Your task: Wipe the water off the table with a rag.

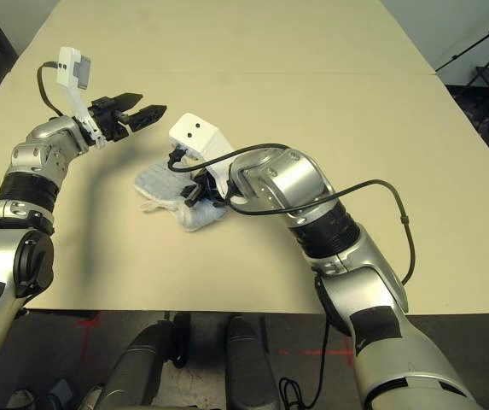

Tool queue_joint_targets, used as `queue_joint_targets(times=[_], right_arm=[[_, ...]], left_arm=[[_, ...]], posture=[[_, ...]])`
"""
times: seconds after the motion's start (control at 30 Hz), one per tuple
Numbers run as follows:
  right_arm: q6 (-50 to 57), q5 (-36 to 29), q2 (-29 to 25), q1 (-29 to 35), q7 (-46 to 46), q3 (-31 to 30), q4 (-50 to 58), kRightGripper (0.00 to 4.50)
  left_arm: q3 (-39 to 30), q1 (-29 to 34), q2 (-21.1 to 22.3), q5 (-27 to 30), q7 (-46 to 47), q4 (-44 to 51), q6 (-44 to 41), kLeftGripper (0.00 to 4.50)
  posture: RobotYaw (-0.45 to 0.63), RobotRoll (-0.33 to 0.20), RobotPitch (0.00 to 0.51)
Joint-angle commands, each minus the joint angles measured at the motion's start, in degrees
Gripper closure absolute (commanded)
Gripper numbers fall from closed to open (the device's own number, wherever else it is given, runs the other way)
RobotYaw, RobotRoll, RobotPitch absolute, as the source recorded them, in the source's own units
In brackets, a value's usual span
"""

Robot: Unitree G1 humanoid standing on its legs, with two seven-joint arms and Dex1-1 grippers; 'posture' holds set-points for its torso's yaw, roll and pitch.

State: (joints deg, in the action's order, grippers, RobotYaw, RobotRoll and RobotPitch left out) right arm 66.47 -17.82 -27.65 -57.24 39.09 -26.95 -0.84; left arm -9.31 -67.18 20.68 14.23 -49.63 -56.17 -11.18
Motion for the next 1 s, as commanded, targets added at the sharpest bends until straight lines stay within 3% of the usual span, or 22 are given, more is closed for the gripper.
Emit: queue_joint_targets(times=[0.03, 0.4, 1.0], right_arm=[[-1.77, 2.48, -0.43, 0.54, 0.26, -0.47, -3.70, 4.40], [-3.67, 5.46, -5.21, 1.83, 0.42, 4.40, -12.80, 4.40], [-3.84, 8.05, -14.39, 6.71, 0.11, 9.74, -16.28, 4.40]], left_arm=[[-0.36, 0.89, 0.04, 0.20, -0.11, -0.60, 0.17, 0.00], [-0.31, 1.56, -0.61, 0.36, -0.05, 0.15, -0.25, 0.00], [-0.07, 1.71, -1.37, 0.33, -0.32, -0.01, -0.56, 0.00]], posture=[[-0.12, 0.000, 0.251], [-0.13, 0.000, 0.266], [-0.15, 0.000, 0.270]])
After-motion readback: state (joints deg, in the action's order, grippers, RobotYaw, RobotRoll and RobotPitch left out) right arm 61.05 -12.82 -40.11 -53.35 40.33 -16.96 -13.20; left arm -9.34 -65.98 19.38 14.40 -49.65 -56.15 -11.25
